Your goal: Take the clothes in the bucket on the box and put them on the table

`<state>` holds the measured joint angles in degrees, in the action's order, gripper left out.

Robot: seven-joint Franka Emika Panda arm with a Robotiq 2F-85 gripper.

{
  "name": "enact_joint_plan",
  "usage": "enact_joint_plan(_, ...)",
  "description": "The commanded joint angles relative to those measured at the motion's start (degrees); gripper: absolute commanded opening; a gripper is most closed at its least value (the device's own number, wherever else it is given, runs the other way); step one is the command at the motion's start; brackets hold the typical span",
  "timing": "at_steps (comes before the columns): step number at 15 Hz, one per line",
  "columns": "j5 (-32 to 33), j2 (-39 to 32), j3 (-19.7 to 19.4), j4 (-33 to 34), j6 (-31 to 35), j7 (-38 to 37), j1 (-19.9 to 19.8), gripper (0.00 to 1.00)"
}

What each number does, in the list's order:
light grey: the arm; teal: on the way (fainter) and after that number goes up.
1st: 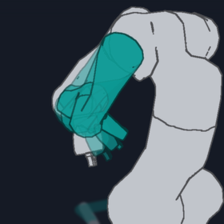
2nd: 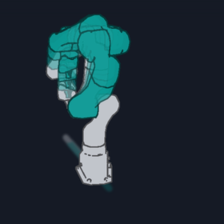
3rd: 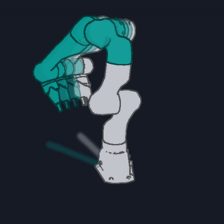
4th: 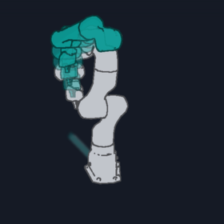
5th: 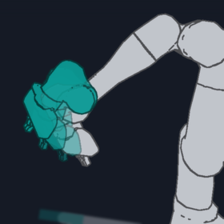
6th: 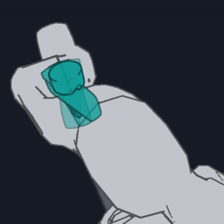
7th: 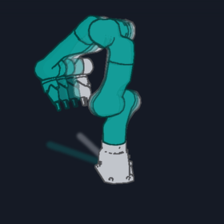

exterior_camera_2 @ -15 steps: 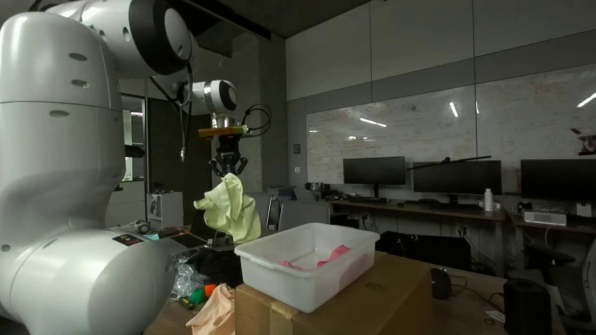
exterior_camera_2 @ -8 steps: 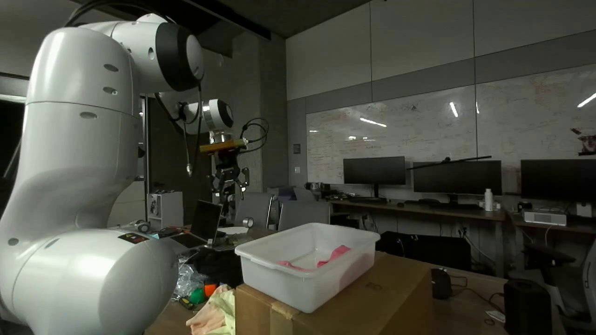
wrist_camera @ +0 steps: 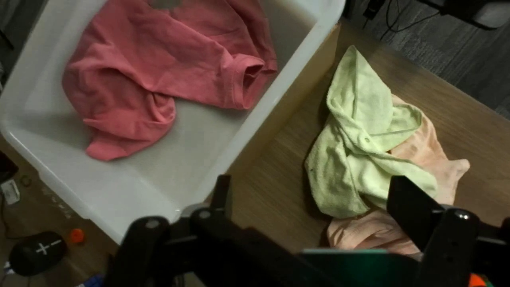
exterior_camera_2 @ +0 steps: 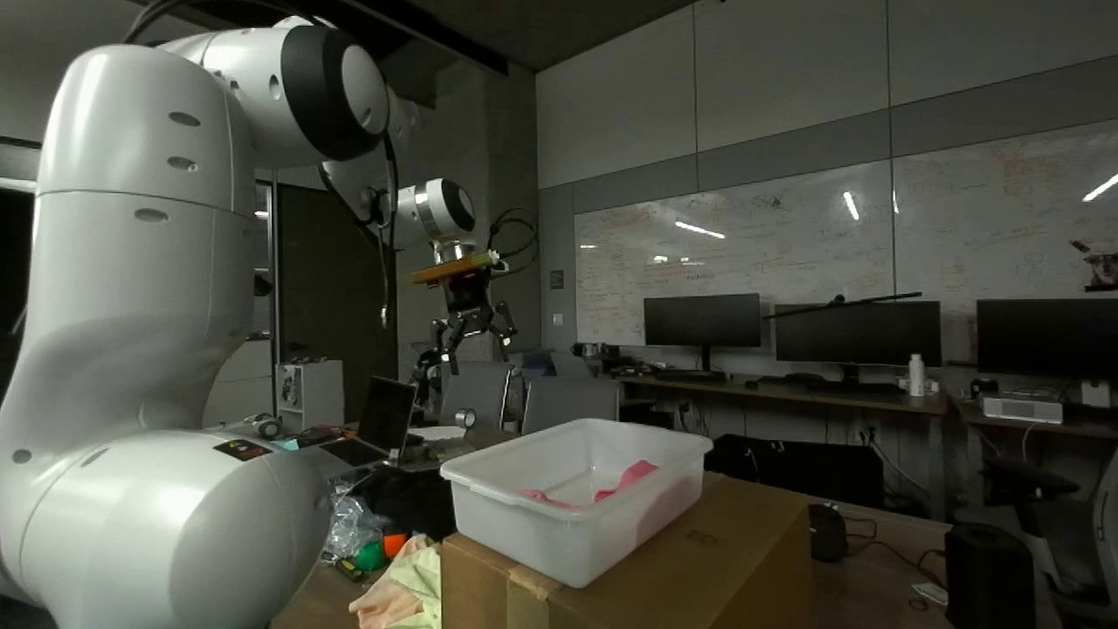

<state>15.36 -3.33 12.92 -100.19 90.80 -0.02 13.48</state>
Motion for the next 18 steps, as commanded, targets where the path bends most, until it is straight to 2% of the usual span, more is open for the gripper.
enact_joint_plan(1, -1.8, 4.7, -2.9, -5.2, 4.6, -3.5, -3.0, 1.00)
enact_joint_plan(11, -13.5, 7.8, -12.1, -18.3, 14.0, -5.7, -12.3, 1.00)
enact_joint_plan(18, -19.1, 6.9, -15.0, -24.1, 23.8, -6.2, -15.6, 1.00)
